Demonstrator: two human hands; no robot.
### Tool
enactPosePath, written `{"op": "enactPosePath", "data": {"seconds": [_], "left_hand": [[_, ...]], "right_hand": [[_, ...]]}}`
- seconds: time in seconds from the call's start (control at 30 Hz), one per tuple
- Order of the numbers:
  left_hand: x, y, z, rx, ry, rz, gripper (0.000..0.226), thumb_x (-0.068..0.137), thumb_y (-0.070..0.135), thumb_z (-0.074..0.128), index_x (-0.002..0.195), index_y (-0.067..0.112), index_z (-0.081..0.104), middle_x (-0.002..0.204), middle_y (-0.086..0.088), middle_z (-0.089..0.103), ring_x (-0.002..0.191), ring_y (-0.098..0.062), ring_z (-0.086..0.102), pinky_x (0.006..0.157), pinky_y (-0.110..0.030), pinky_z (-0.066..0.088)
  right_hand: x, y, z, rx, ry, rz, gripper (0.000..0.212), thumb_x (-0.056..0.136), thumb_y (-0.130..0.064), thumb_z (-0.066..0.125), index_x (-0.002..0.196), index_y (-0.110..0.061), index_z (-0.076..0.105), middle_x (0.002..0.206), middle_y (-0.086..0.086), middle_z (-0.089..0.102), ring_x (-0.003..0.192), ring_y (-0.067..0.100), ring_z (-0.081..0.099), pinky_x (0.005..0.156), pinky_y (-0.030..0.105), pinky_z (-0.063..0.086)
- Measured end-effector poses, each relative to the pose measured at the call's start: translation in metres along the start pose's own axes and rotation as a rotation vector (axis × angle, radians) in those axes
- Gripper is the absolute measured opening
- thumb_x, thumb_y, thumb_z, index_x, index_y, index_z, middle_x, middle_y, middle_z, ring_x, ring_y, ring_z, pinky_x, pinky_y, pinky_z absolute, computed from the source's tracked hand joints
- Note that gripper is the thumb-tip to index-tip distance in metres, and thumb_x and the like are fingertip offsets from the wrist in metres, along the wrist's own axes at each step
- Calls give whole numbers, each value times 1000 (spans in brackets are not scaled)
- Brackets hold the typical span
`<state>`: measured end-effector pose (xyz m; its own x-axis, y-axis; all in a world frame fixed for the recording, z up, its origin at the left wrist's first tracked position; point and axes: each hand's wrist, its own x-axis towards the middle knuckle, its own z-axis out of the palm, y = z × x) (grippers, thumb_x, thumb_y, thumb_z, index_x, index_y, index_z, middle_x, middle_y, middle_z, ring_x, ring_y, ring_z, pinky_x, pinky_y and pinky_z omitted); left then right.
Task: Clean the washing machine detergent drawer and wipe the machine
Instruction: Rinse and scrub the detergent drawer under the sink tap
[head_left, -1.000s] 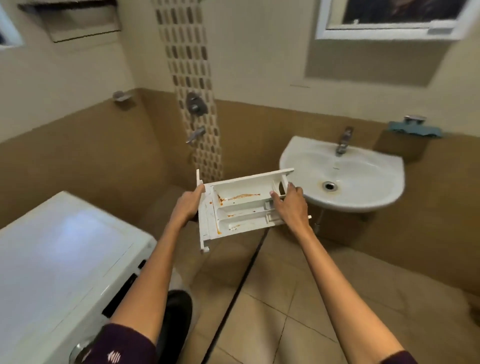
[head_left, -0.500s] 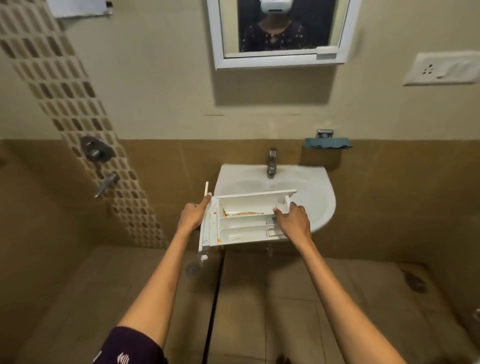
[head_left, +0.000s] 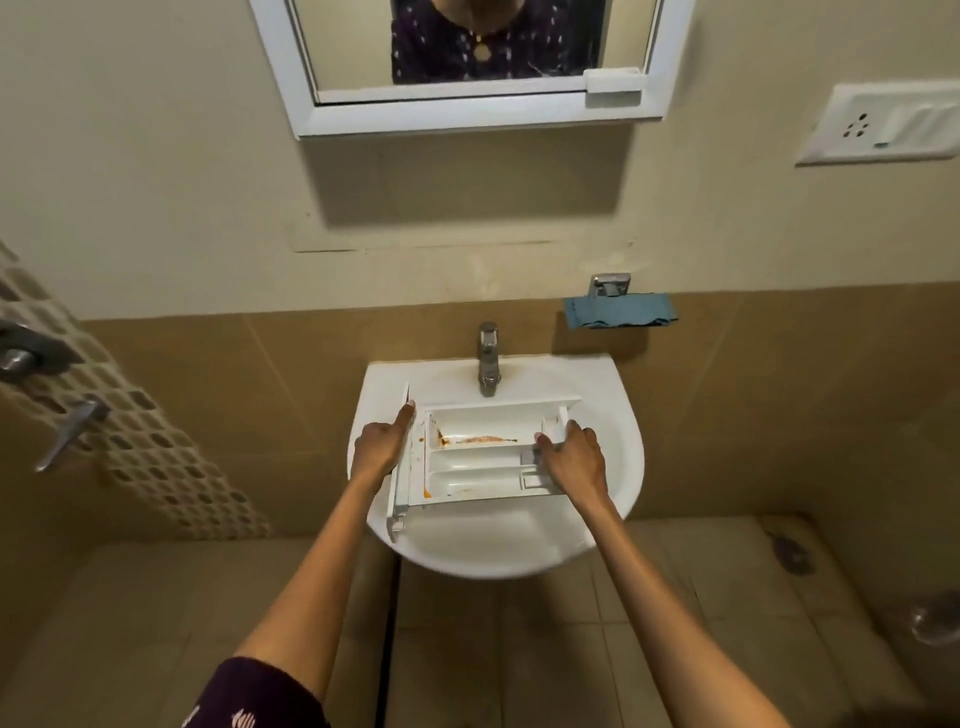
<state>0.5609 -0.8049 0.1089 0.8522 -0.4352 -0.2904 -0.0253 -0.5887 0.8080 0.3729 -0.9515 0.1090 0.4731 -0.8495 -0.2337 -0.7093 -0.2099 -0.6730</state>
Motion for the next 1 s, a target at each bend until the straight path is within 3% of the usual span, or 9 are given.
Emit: {"op": "enactPosePath", "data": {"seconds": [0.1, 0.17, 0.23, 0.37, 0.5, 0.57, 0.73, 0.87, 1.0], "left_hand": [[24, 1, 16, -5, -21, 9, 58, 90, 56, 45, 52, 13, 35, 51, -1, 39, 51, -18, 39, 55, -27, 31], [40, 1, 25, 1, -68, 22, 58, 92, 54, 43, 54, 11, 45, 57, -3, 50, 58, -20, 48, 62, -28, 35], [55, 1, 32, 7, -115, 13, 58, 90, 58, 42, 63, 10, 58, 69, -5, 60, 69, -23, 56, 69, -30, 40], [81, -2, 47, 13, -155, 18, 54, 91, 59, 37, 83, 14, 65, 84, -3, 65, 78, -21, 60, 84, -35, 46], [96, -14, 61, 14, -116, 6, 51, 94, 56, 33, 73, 20, 61, 79, -4, 67, 76, -21, 64, 82, -34, 48], [98, -21, 67, 14, -100, -29, 52, 94, 55, 32, 72, 18, 60, 77, -4, 65, 71, -19, 62, 79, -34, 47], [100, -28, 83, 15, -31, -83, 52, 93, 54, 36, 100, 8, 59, 92, -7, 64, 89, -27, 62, 91, -42, 46], [94, -24, 92, 2, -1, -85, 46, 93, 52, 39, 99, 9, 55, 89, -5, 63, 87, -26, 63, 86, -37, 47], [88, -17, 98, 21, 33, -93, 53, 92, 52, 40, 109, 4, 56, 100, -12, 66, 92, -29, 63, 87, -38, 48]], "right_hand": [[22, 6, 7, -1, 0, 48, 52, 94, -38, 48, 131, 0, 42, 129, 20, 46, 120, 35, 46, 94, 36, 40], [35, 8, 12, 1, 18, 74, 51, 94, -37, 49, 128, 0, 44, 128, 20, 47, 118, 35, 48, 92, 35, 41], [45, 12, 18, 3, 24, 98, 49, 94, -36, 50, 126, 1, 45, 125, 20, 48, 116, 35, 48, 90, 35, 41], [67, 15, 31, 11, 9, 148, 45, 94, -35, 51, 122, 0, 46, 122, 20, 48, 113, 35, 50, 87, 33, 40], [87, 19, 47, 25, -6, 159, 40, 94, -32, 51, 118, 0, 48, 118, 19, 50, 110, 34, 50, 80, 30, 36], [93, 23, 55, 38, -17, 178, 42, 94, -30, 50, 123, 1, 46, 120, 19, 49, 113, 34, 49, 85, 32, 38], [105, 39, 65, 43, -30, 188, 40, 95, -20, 47, 129, 1, 44, 121, 20, 50, 114, 35, 50, 85, 31, 39], [111, 52, 69, 10, -72, 169, 34, 94, -13, 45, 125, 0, 45, 118, 19, 51, 108, 34, 52, 81, 29, 39], [116, 63, 74, -9, -118, 156, 32, 92, -11, 45, 122, 2, 45, 116, 19, 52, 105, 33, 53, 77, 27, 38]]}}
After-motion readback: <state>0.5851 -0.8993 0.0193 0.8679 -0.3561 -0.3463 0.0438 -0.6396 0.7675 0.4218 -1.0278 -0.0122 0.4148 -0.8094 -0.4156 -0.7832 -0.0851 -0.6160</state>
